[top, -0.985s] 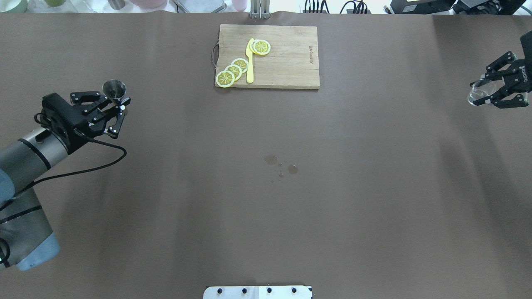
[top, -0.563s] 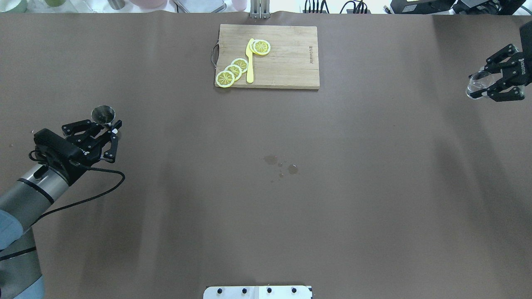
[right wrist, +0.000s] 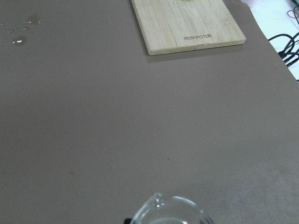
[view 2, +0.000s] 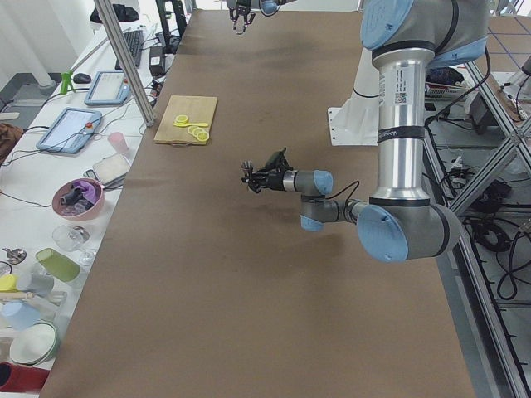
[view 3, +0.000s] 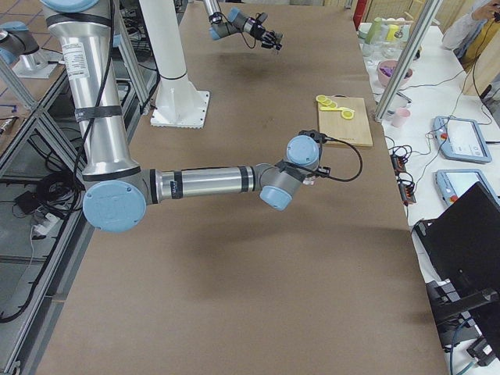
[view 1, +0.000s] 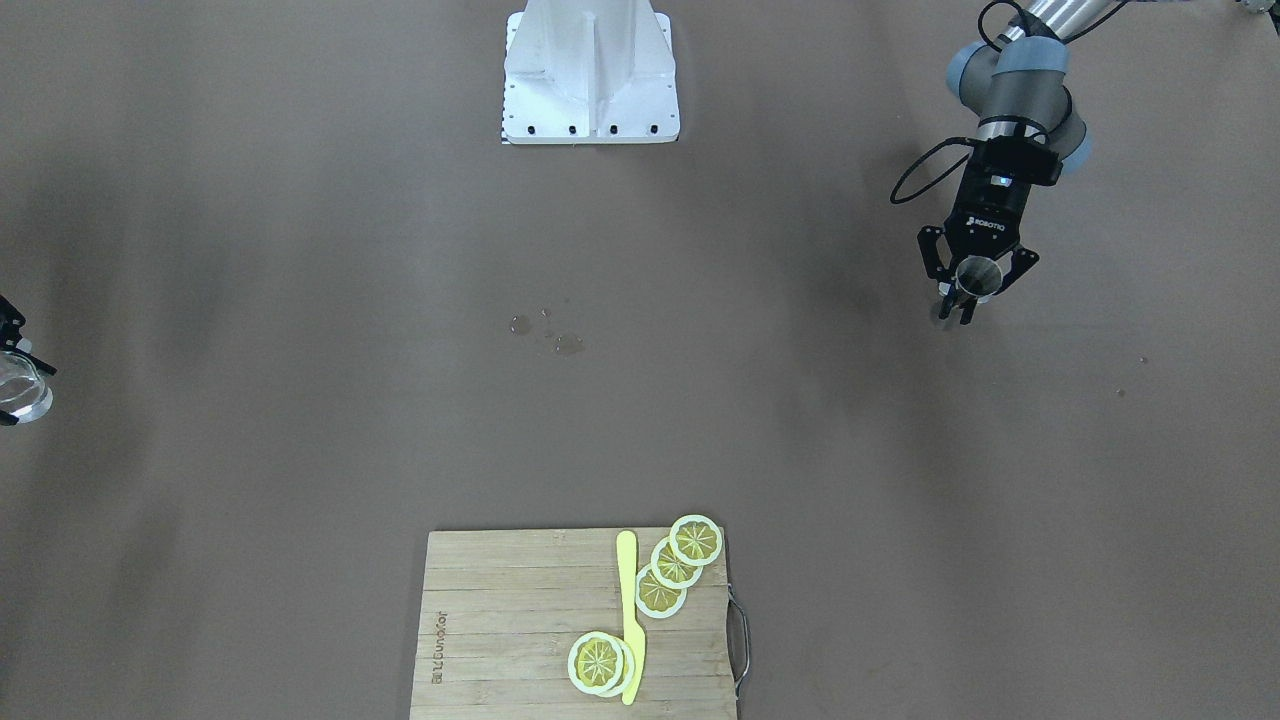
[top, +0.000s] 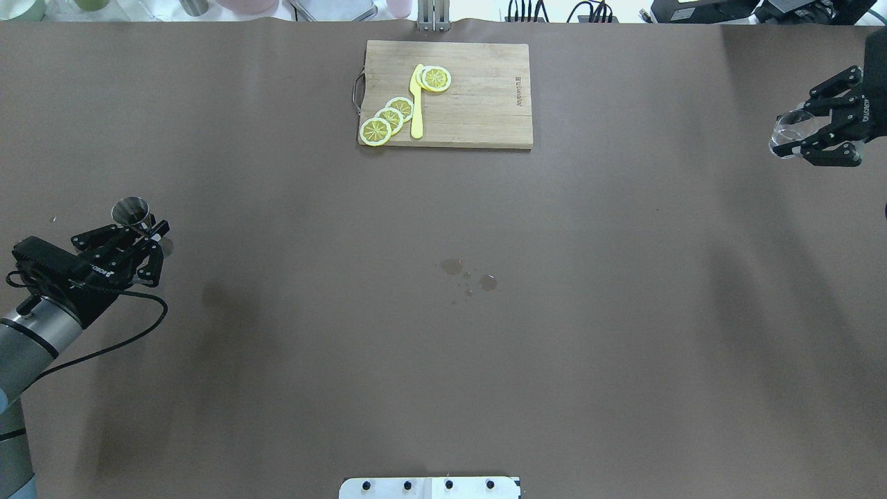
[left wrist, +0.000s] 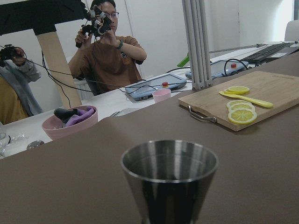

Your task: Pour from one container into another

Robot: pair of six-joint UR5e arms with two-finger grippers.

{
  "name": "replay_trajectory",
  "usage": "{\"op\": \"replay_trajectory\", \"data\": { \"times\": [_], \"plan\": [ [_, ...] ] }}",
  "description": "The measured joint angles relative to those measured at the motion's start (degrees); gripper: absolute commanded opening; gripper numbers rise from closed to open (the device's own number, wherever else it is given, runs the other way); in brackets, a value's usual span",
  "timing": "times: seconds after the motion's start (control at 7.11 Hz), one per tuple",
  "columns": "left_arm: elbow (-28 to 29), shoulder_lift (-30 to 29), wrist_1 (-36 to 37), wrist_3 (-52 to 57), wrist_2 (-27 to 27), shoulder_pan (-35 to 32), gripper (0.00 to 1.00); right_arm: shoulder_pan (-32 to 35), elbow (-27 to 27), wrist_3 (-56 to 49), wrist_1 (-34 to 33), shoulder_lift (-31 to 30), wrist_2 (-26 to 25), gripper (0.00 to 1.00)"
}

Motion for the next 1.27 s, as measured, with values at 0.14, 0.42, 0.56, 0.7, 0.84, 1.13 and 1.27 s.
{"op": "replay_trajectory", "data": {
  "times": [0.14,0.42,0.56,0.7,0.84,1.13,1.27],
  "plan": [
    [0.75,0.02,-0.78,-1.51,-0.01,0.03,0.0,-1.38,0.57,4.69,3.87,-0.93,-2.11,0.0],
    [2.09,-0.08,-1.34,-4.71,-0.06,-0.07,0.0,-3.46,0.47,12.82,9.29,-1.65,-3.92,0.0],
    [3.17,-0.19,-1.37,-5.58,-0.28,-0.32,0.0,-4.63,-0.05,16.66,11.48,-1.72,-4.76,0.0],
    [4.14,-0.34,-1.35,-5.95,-0.63,-0.67,0.0,-5.96,-1.03,20.08,14.06,-1.75,-5.87,0.0],
    [4.88,-0.53,-1.31,-6.05,-0.8,-0.93,0.0,-7.4,-2.3,23.1,17.17,-1.76,-7.37,0.0],
    [5.86,-0.77,-1.21,-6.06,-0.88,-1.06,0.0,-10.23,-5.47,26.75,23.18,-1.79,-10.33,0.0],
    [6.35,-1.08,-1.15,-6.03,-0.91,-1.08,0.0,-11.34,-7.52,27.3,26.06,-1.8,-11.39,0.0]
  ]
}}
